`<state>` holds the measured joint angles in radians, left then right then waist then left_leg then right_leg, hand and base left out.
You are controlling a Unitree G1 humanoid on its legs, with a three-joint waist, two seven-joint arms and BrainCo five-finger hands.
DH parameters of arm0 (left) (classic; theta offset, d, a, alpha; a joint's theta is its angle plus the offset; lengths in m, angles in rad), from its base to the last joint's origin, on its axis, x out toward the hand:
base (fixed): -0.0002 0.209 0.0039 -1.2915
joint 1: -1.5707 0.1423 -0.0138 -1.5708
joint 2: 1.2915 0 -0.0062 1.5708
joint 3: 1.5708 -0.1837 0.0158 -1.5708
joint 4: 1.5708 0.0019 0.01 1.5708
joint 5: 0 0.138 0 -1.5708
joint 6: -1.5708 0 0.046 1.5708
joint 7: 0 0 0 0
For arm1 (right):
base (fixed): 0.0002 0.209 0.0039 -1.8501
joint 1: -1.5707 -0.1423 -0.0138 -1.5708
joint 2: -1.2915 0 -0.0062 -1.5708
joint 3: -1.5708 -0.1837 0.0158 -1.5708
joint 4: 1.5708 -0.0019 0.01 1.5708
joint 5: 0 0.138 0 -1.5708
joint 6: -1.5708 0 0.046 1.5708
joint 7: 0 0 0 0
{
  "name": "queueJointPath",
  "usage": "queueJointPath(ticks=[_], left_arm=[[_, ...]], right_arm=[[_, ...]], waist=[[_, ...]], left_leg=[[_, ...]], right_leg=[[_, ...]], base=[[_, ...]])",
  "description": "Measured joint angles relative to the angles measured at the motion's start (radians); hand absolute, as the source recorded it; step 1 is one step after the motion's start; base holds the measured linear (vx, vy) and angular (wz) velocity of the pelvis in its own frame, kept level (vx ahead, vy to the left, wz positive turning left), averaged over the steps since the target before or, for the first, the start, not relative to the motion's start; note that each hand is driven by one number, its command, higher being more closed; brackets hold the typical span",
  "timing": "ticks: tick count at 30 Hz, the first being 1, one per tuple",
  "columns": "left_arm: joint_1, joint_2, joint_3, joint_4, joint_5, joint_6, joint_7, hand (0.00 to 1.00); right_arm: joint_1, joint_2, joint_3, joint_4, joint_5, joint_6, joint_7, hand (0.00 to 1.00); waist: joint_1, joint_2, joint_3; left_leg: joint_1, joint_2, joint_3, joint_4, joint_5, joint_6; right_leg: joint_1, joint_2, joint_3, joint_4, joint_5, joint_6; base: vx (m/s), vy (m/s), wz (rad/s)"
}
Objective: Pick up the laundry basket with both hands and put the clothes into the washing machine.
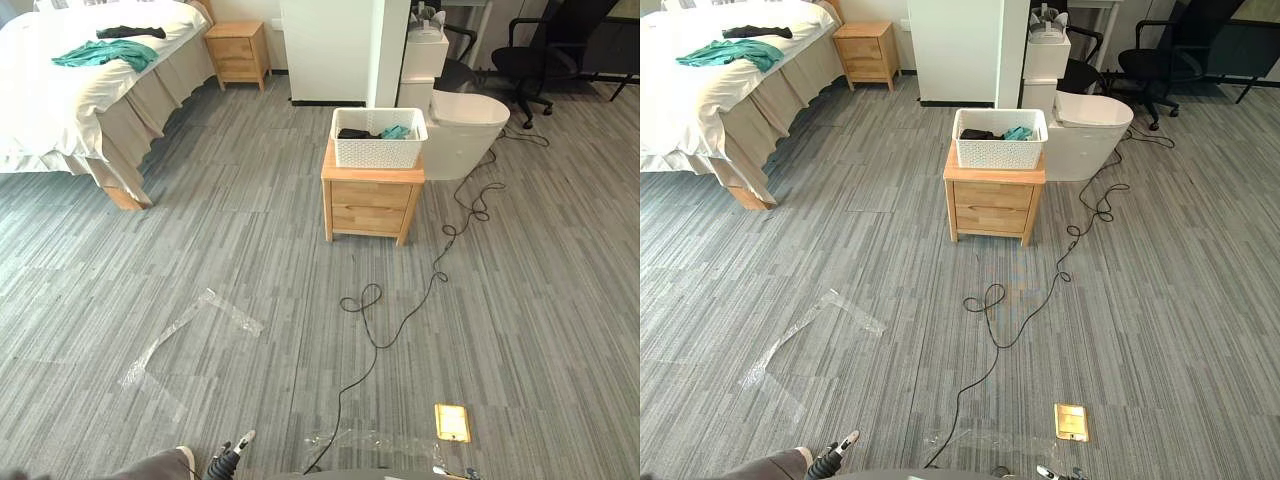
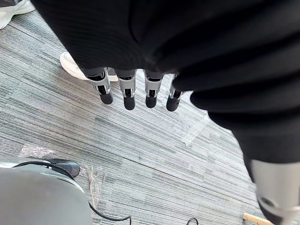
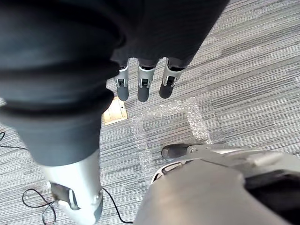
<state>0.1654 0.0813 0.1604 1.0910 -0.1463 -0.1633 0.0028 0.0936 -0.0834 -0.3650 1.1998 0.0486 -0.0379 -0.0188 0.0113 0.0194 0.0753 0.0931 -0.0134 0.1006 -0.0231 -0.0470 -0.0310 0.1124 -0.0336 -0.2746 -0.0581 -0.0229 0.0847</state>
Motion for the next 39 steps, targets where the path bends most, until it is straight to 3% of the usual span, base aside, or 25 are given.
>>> queueJointPath(ticks=[39], left_arm=[[-0.015, 0.005, 0.009, -0.001, -0.043, -0.002, 0.011, 0.00]], right_arm=[[-0.036, 0.012, 0.032, -0.010, 0.005, -0.004, 0.001, 0.00]], waist=[[0.001, -0.025, 0.042]], left_leg=[[0.009, -0.006, -0.012, -0.024, 0.000, 0.001]], right_leg=[[0.010, -0.003, -0.055, -0.017, 0.011, -0.009]], base=[[-0.03, -0.005, 0.01]])
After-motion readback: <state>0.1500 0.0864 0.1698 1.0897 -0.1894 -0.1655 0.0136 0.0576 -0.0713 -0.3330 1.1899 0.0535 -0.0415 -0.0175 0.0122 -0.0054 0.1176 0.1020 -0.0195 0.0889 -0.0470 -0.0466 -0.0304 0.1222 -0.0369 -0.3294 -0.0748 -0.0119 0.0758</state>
